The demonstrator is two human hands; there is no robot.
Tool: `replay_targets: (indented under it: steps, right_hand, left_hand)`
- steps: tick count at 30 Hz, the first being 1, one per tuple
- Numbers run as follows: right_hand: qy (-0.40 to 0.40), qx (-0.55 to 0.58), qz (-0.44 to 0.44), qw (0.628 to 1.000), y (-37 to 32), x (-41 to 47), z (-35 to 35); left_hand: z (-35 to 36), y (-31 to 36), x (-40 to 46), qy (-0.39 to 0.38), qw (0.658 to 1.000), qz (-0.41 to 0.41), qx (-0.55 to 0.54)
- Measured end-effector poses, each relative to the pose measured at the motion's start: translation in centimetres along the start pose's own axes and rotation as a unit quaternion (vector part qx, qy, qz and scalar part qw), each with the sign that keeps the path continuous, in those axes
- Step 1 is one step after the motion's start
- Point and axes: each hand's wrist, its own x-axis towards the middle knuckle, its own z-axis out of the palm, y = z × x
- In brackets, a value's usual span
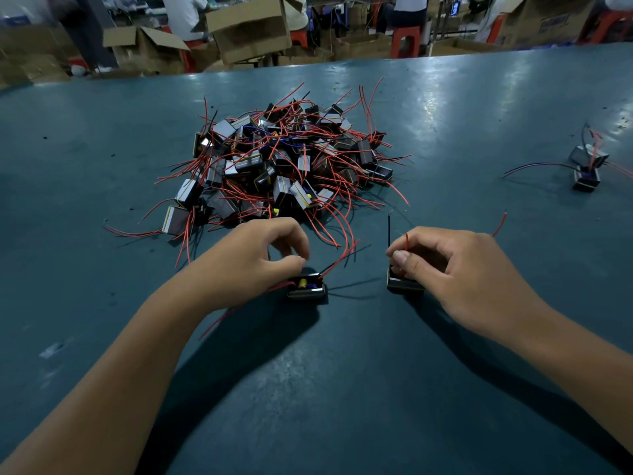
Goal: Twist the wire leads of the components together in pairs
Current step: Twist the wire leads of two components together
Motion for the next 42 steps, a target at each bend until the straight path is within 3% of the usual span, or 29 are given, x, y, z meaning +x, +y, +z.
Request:
replay_targets:
  steps: [4, 7, 11, 14, 17, 20, 34, 42]
  right_hand:
    - [0.003, -0.005, 0.001, 1.0, -0.1, 0.0, -0.1]
    - [0.0, -0.002, 0.003, 1.0, -0.1, 0.0, -0.1]
    - [-0.002, 0.004, 0.003, 1.0, -0.1, 0.0, -0.1]
    - [-0.003, 0.003, 0.005, 1.0, 0.0, 0.1, -0.1]
    - [-0.002, 0.007, 0.008, 1.0, 0.0, 0.1, -0.1]
    - [-0.005, 0.004, 0.006, 1.0, 0.0, 0.1, -0.1]
    - [-0.005, 0.007, 0.011, 1.0, 0.0, 0.1, -0.1]
    - [-0.007, 0.007, 0.012, 1.0, 0.0, 0.1, -0.2]
  left_hand:
    - [0.7, 0.0, 0.4, -0.078, 0.996, -0.051, -0.004]
    - [0.9, 0.1, 0.2, -0.118, 0.991, -0.04, 0.038]
    - [1.5, 0.2, 0.0, -0.079, 0.992, 0.02, 0.096]
    - [1.9, 0.3, 0.3, -0.054, 0.997, -0.001, -0.046]
    - [2.3, 0.5, 0.3, -0.039, 0.967, -0.07, -0.241]
    - [2.9, 0.7, 0.2, -0.056, 0.94, -0.093, -0.324]
    - [4.2, 1.5, 0.4, 0.054, 0.937, -0.069, -0.339]
    - [4.3, 1.4, 0.5, 0.067, 0.934, -0.077, -0.344]
